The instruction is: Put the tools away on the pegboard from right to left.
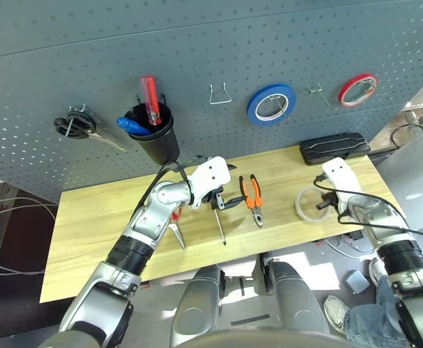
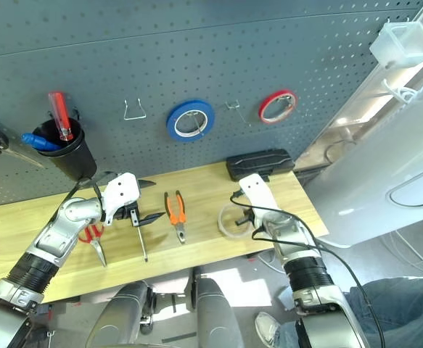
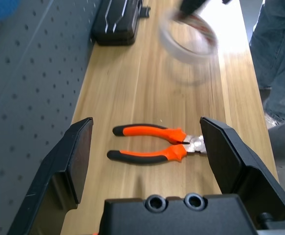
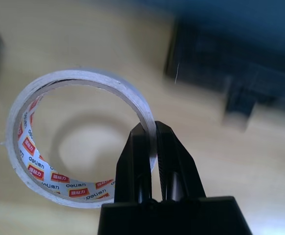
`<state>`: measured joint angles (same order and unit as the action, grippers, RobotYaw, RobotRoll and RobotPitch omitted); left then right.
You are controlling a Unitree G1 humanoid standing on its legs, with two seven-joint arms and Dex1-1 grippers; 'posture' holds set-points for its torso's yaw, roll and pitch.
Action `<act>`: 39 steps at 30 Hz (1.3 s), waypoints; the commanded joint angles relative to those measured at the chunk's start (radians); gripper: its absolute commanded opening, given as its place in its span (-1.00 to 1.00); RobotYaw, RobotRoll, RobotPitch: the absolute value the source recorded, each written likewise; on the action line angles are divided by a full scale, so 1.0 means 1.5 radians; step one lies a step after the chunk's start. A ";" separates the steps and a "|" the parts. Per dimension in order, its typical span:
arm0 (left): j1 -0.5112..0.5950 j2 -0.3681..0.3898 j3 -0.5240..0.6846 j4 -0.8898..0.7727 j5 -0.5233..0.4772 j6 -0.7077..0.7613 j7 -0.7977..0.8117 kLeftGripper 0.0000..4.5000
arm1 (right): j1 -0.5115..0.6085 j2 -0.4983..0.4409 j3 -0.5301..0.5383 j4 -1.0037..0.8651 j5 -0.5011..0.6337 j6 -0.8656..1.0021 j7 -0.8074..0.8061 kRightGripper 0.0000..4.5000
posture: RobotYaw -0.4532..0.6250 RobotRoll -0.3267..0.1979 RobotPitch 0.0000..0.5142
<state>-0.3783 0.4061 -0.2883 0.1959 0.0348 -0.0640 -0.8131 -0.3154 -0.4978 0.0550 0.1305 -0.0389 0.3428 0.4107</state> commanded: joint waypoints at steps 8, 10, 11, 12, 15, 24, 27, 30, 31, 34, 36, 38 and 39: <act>0.002 -0.028 0.029 -0.005 -0.057 -0.100 -0.001 1.00 | 0.074 -0.017 -0.086 -0.081 -0.035 -0.333 -0.093 -0.98 | -0.21 0.25 -0.24; -0.005 -0.040 0.038 -0.009 -0.071 -0.106 0.000 1.00 | 0.078 -0.015 -0.099 -0.084 -0.038 -0.360 -0.111 -0.98 | -0.21 0.25 -0.25; -0.007 -0.045 0.041 -0.010 -0.078 -0.107 -0.001 1.00 | 0.079 -0.014 -0.102 -0.083 -0.037 -0.368 -0.115 -0.98 | -0.22 0.25 -0.25; -0.008 -0.049 0.043 -0.011 -0.084 -0.105 -0.003 1.00 | 0.081 -0.013 -0.104 -0.081 -0.036 -0.374 -0.117 -0.98 | -0.22 0.25 -0.25; -0.011 -0.055 0.041 -0.014 -0.093 -0.108 -0.008 1.00 | 0.084 -0.013 -0.118 -0.079 -0.033 -0.392 -0.127 -0.98 | -0.22 0.25 -0.25; -0.012 -0.054 0.039 -0.012 -0.097 -0.112 -0.009 1.00 | 0.062 -0.010 -0.145 -0.082 -0.026 -0.383 -0.149 -0.98 | -0.22 0.25 -0.25; -0.014 -0.053 0.039 -0.011 -0.096 -0.115 -0.006 1.00 | 0.034 -0.006 -0.141 -0.067 -0.021 -0.359 -0.147 -0.98 | -0.21 0.25 -0.25; -0.018 -0.054 0.039 -0.006 -0.095 -0.117 -0.003 1.00 | -0.008 -0.001 -0.127 -0.038 -0.022 -0.338 -0.137 -0.98 | -0.21 0.25 -0.26; -0.019 -0.054 0.039 -0.005 -0.094 -0.118 -0.003 1.00 | -0.016 0.002 -0.125 -0.030 -0.024 -0.336 -0.137 -0.98 | -0.20 0.25 -0.26; -0.020 -0.054 0.039 -0.005 -0.093 -0.118 0.000 1.00 | -0.045 0.012 -0.116 -0.001 -0.025 -0.321 -0.134 -0.98 | -0.19 0.25 -0.26; -0.020 -0.054 0.039 -0.004 -0.092 -0.118 0.002 1.00 | -0.062 0.019 -0.111 0.019 -0.026 -0.312 -0.133 -0.98 | -0.19 0.25 -0.26; -0.021 -0.054 0.039 -0.004 -0.091 -0.117 0.003 1.00 | -0.085 0.027 -0.104 0.057 -0.031 -0.303 -0.136 -0.98 | -0.19 0.25 -0.26; -0.021 -0.055 0.038 -0.003 -0.090 -0.117 0.004 1.00 | -0.096 0.030 -0.101 0.076 -0.032 -0.299 -0.137 -0.98 | -0.18 0.25 -0.25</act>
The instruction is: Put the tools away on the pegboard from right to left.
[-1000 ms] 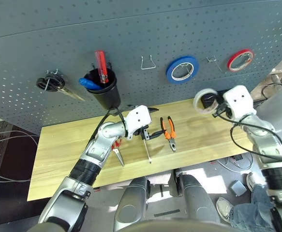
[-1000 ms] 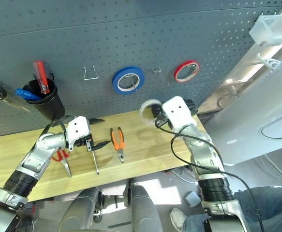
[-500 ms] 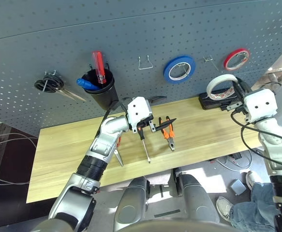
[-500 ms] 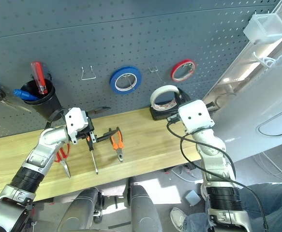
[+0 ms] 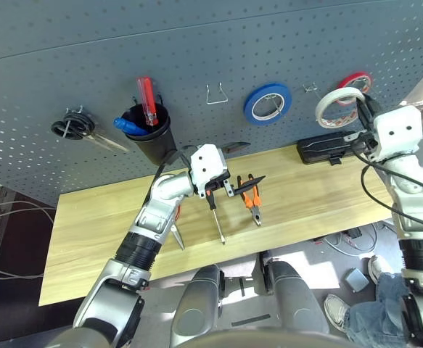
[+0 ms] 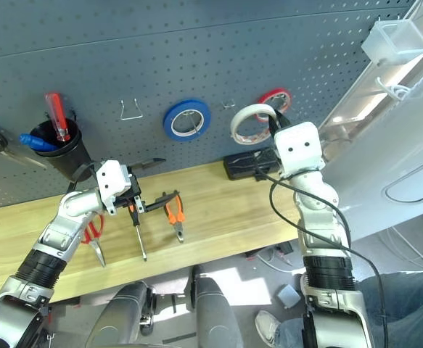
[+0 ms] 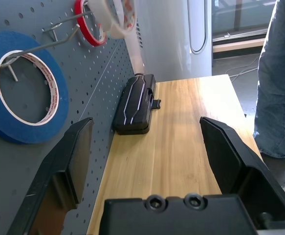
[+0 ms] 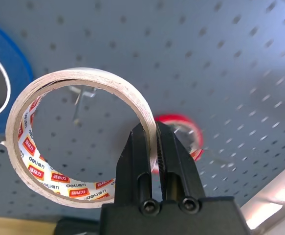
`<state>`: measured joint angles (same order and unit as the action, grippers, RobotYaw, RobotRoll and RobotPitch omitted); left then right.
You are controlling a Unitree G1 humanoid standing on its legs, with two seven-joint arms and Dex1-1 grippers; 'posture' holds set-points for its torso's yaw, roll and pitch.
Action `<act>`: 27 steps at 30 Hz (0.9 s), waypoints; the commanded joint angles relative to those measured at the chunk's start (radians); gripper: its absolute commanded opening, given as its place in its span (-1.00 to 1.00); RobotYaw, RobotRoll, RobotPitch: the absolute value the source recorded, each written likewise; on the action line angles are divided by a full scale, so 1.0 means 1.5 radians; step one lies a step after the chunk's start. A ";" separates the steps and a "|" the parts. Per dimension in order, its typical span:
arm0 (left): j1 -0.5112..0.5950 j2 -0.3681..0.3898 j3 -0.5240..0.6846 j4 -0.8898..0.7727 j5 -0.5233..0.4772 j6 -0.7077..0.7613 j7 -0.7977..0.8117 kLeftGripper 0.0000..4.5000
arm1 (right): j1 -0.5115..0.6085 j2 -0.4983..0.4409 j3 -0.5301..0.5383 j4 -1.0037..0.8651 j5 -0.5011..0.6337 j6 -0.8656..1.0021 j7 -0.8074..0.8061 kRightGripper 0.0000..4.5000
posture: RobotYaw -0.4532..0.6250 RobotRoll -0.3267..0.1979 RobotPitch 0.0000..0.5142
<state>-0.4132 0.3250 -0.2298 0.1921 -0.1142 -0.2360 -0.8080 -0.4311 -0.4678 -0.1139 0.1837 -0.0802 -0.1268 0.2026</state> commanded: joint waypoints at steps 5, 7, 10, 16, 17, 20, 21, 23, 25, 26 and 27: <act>0.002 -0.001 -0.004 0.005 0.017 -0.003 0.007 1.00 | -0.074 0.028 0.026 0.111 0.001 0.026 0.009 -0.60 | -0.17 0.25 -0.25; 0.005 0.000 -0.004 0.005 0.021 -0.003 0.011 1.00 | -0.081 0.029 0.030 0.116 0.005 0.009 0.021 -0.26 | -0.16 0.25 -0.24; 0.012 0.005 -0.002 0.000 0.027 -0.003 0.014 1.00 | -0.056 0.022 0.030 0.103 0.014 -0.009 0.047 0.19 | -0.15 0.25 -0.23; 0.022 0.031 -0.006 -0.018 0.046 0.018 0.012 1.00 | 0.048 -0.005 0.010 0.019 0.040 -0.053 0.088 0.99 | -0.14 0.25 -0.20; 0.022 0.035 -0.007 -0.019 0.047 0.026 0.012 1.00 | 0.070 -0.011 0.012 0.003 0.042 -0.062 0.099 0.99 | -0.14 0.25 -0.20; 0.021 0.045 -0.009 -0.020 0.052 0.055 0.009 1.00 | 0.141 -0.026 0.030 -0.034 0.048 -0.068 0.145 0.99 | -0.15 0.25 -0.19; 0.023 0.048 -0.010 -0.019 0.054 0.067 0.007 1.00 | 0.160 -0.029 0.040 -0.044 0.050 -0.065 0.161 0.99 | -0.16 0.25 -0.18; 0.026 0.053 -0.013 -0.019 0.059 0.089 0.007 1.00 | 0.178 -0.028 0.058 -0.052 0.057 -0.037 0.190 0.99 | -0.16 0.25 -0.18; 0.035 0.052 -0.010 -0.017 0.056 0.148 0.017 1.00 | 0.180 -0.008 0.088 -0.049 0.085 0.077 0.228 0.99 | -0.17 0.25 -0.17; 0.040 0.051 -0.008 -0.016 0.057 0.180 0.024 1.00 | 0.175 0.007 0.102 -0.048 0.101 0.143 0.241 0.99 | -0.17 0.25 -0.17; 0.043 0.054 -0.012 -0.014 0.067 0.194 0.027 1.00 | 0.167 0.028 0.107 -0.049 0.122 0.224 0.241 0.99 | -0.16 0.25 -0.17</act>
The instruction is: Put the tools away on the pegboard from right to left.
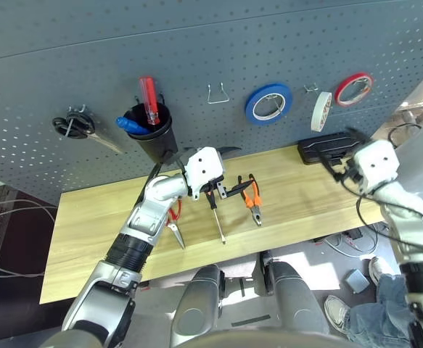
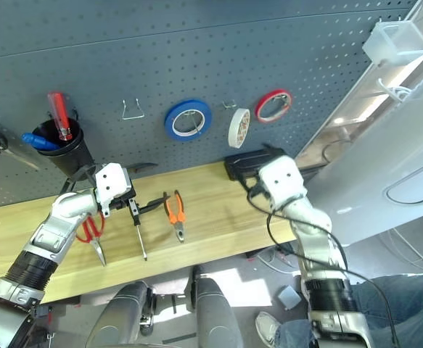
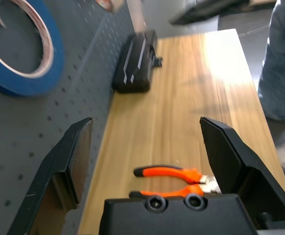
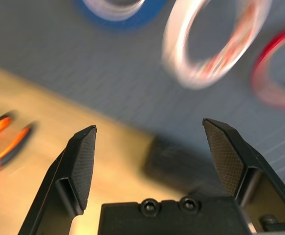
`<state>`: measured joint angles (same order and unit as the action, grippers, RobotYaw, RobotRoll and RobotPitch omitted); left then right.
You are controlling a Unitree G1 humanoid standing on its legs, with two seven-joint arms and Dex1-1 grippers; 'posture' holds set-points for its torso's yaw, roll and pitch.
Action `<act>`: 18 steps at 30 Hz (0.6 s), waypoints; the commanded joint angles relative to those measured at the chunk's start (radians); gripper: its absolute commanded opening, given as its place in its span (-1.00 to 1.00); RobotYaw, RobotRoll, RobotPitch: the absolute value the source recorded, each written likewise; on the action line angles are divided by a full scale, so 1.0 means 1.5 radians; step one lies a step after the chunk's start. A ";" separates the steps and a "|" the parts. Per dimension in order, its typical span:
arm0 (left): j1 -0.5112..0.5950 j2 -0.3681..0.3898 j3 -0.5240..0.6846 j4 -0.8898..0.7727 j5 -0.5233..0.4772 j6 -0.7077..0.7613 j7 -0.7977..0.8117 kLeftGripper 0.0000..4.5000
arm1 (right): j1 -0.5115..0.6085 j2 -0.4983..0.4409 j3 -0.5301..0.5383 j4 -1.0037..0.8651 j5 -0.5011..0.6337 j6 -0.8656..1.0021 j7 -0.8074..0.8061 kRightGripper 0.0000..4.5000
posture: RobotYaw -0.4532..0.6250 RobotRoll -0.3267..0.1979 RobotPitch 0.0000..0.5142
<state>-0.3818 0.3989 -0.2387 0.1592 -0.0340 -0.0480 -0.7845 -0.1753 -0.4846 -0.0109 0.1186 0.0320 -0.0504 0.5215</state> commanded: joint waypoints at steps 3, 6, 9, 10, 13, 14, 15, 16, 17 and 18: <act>0.035 0.019 -0.016 0.005 0.039 0.118 0.018 1.00 | -0.058 0.106 0.033 0.011 0.094 0.422 -0.006 0.99 | -0.13 0.25 -0.14; 0.042 0.029 -0.020 -0.001 0.055 0.152 0.024 1.00 | -0.115 0.152 0.028 0.042 0.102 0.558 -0.043 0.99 | -0.11 0.25 -0.13; 0.043 0.041 -0.022 -0.008 0.074 0.187 0.031 1.00 | -0.190 0.208 0.016 0.107 0.104 0.655 -0.094 0.99 | -0.08 0.25 -0.11; 0.044 0.044 -0.022 -0.010 0.077 0.200 0.032 1.00 | -0.206 0.219 0.015 0.124 0.102 0.668 -0.104 0.99 | -0.07 0.25 -0.10; 0.047 0.057 -0.025 -0.022 0.091 0.238 0.032 1.00 | -0.251 0.248 0.024 0.177 0.091 0.694 -0.131 0.99 | -0.03 0.25 -0.08; 0.048 0.060 -0.026 -0.027 0.095 0.249 0.031 1.00 | -0.262 0.256 0.025 0.192 0.089 0.696 -0.138 0.99 | -0.03 0.25 -0.07; 0.048 0.063 -0.028 -0.031 0.098 0.258 0.030 1.00 | -0.271 0.260 0.029 0.204 0.087 0.700 -0.141 0.99 | -0.02 0.25 -0.07; 0.049 0.065 -0.027 -0.037 0.099 0.272 0.032 1.00 | -0.279 0.263 0.036 0.217 0.084 0.703 -0.142 0.99 | 0.00 0.25 -0.05; 0.050 0.068 -0.026 -0.045 0.100 0.286 0.032 1.00 | -0.290 0.270 0.039 0.236 0.079 0.700 -0.153 0.99 | 0.00 0.25 -0.04; 0.051 0.070 -0.025 -0.051 0.101 0.297 0.033 1.00 | -0.297 0.274 0.040 0.249 0.074 0.698 -0.160 0.99 | 0.01 0.25 -0.04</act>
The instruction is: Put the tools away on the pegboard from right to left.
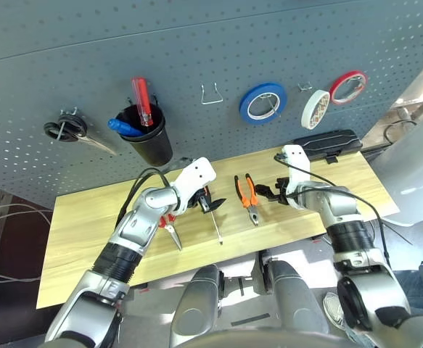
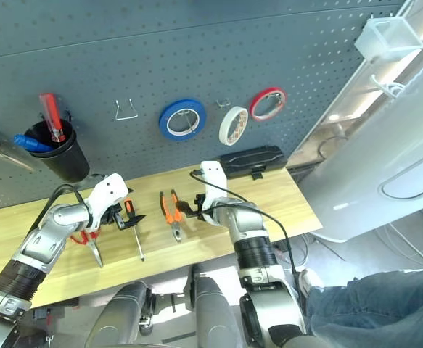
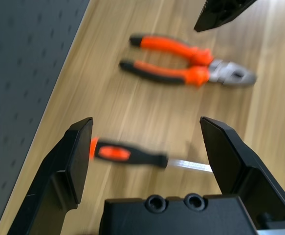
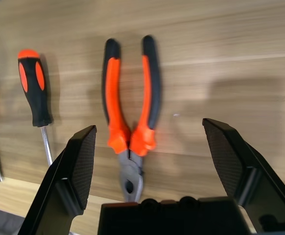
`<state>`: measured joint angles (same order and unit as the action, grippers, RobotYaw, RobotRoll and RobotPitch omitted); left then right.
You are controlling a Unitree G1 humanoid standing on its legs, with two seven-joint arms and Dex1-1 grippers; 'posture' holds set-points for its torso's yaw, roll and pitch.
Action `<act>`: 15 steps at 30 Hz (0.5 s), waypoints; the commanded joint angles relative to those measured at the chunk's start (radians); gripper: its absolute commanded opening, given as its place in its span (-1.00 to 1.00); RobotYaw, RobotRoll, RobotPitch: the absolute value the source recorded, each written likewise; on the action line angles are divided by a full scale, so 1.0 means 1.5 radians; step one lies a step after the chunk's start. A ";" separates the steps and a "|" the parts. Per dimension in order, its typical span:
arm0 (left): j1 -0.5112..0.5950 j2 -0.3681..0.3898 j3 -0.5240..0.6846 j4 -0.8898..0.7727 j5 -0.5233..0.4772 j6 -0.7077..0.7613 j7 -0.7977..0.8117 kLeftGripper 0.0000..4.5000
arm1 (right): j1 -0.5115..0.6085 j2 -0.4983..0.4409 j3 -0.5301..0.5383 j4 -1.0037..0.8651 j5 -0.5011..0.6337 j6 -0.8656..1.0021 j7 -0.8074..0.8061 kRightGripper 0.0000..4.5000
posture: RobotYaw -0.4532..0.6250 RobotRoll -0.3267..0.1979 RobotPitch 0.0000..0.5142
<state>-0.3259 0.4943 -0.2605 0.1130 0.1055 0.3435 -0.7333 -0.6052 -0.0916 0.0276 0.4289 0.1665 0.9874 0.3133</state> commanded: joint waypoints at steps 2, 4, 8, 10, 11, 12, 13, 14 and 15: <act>0.016 0.010 -0.009 -0.034 0.010 0.059 -0.001 1.00 | -0.026 0.022 0.019 0.073 -0.025 -0.002 -0.031 0.99 | 0.03 0.25 -0.01; 0.018 0.015 -0.006 -0.049 0.012 0.082 0.000 1.00 | -0.042 0.031 0.023 0.107 -0.030 -0.014 -0.035 0.99 | 0.04 0.25 0.00; 0.026 0.023 -0.004 -0.078 0.013 0.126 0.002 1.00 | -0.078 0.044 0.025 0.180 -0.044 -0.042 -0.049 0.99 | 0.08 0.25 0.06; 0.032 0.026 -0.003 -0.091 0.012 0.144 0.003 1.00 | -0.096 0.047 0.031 0.213 -0.053 -0.055 -0.050 0.99 | 0.09 0.25 0.08; 0.036 0.028 -0.002 -0.097 0.012 0.150 0.004 1.00 | -0.104 0.049 0.034 0.228 -0.058 -0.059 -0.050 0.99 | 0.10 0.25 0.08; 0.038 0.029 -0.002 -0.102 0.011 0.155 0.005 1.00 | -0.110 0.049 0.036 0.238 -0.061 -0.063 -0.048 0.99 | 0.11 0.25 0.09; 0.040 0.029 -0.001 -0.106 0.010 0.159 0.006 1.00 | -0.117 0.051 0.037 0.250 -0.064 -0.067 -0.049 0.99 | 0.12 0.25 0.10; 0.044 0.030 0.001 -0.109 0.009 0.164 0.010 1.00 | -0.126 0.054 0.039 0.266 -0.069 -0.073 -0.050 0.99 | 0.12 0.25 0.10; 0.047 0.031 0.003 -0.113 0.008 0.168 0.013 1.00 | -0.134 0.057 0.040 0.281 -0.075 -0.076 -0.053 0.99 | 0.13 0.25 0.10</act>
<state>-0.2794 0.5337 -0.2570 -0.0422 0.1198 0.5758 -0.7192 -0.8027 -0.0180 0.0717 0.8091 0.0695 0.8812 0.2400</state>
